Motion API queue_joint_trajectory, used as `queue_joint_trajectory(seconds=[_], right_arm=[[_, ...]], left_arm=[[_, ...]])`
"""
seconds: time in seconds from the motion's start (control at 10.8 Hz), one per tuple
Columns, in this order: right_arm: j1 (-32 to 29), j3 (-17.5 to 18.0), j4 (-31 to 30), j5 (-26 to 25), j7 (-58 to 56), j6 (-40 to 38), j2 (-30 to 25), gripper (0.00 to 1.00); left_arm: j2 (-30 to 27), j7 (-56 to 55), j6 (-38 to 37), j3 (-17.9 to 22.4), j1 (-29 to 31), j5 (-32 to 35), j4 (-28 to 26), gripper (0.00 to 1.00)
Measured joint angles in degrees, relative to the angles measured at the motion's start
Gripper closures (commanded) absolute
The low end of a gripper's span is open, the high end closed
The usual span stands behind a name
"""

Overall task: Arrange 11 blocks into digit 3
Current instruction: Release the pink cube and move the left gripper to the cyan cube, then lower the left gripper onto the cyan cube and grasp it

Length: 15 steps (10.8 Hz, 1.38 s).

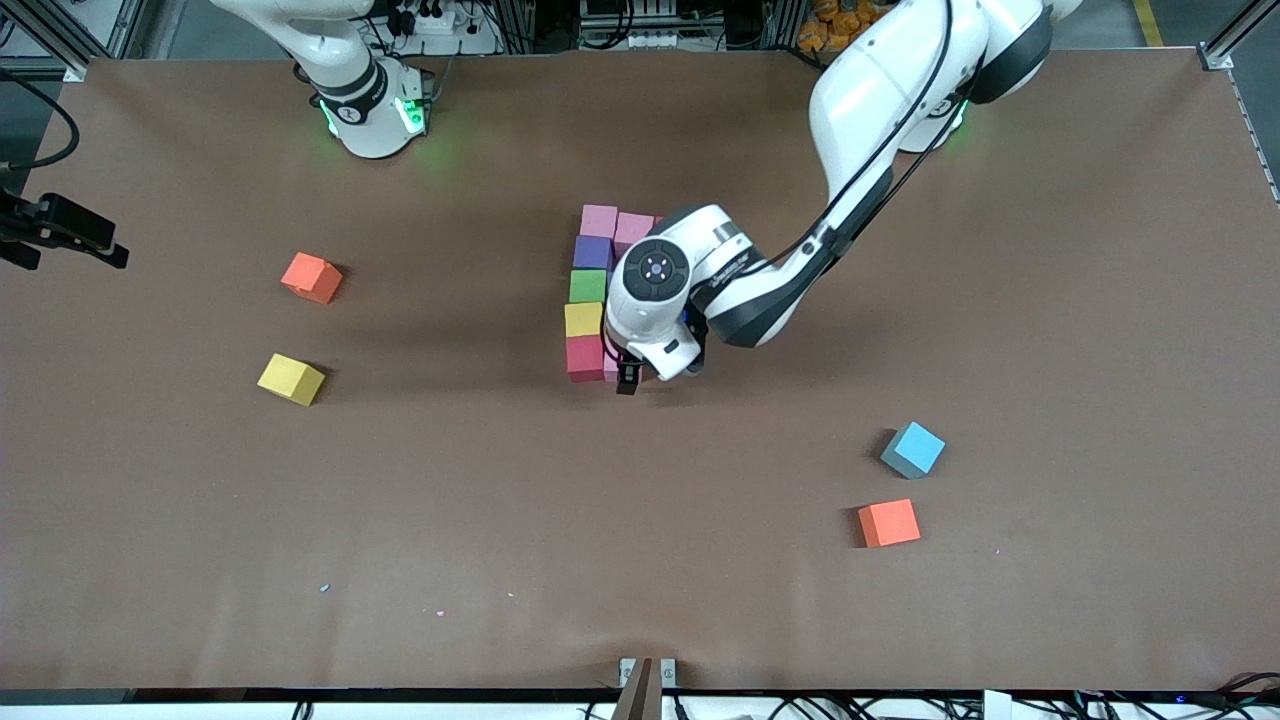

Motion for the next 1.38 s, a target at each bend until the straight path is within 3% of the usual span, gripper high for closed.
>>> queue_joint_trajectory(seconds=[0.18, 0.46, 0.92, 1.38], right_arm=[[0.0, 0.0, 0.01, 0.0, 0.0, 0.0, 0.0, 0.0], [0.0, -0.02, 0.02, 0.0, 0.0, 0.03, 0.01, 0.0], [0.0, -0.01, 0.07, 0.0, 0.0, 0.25, 0.05, 0.0], [0.02, 0.02, 0.07, 0.0, 0.0, 0.38, 0.21, 0.0]], left_arm=[[-3.52, 7.98, -3.89, 0.56, 1.55, 0.0, -0.03, 0.0], [-6.74, 23.55, -7.08, 0.97, 9.47, 0.01, -0.1, 0.0], [-7.3, 51.61, -7.74, 1.27, 24.17, 0.55, -0.8, 0.0], [-7.29, 66.91, -7.74, 1.28, 31.75, 4.09, -1.68, 0.0]])
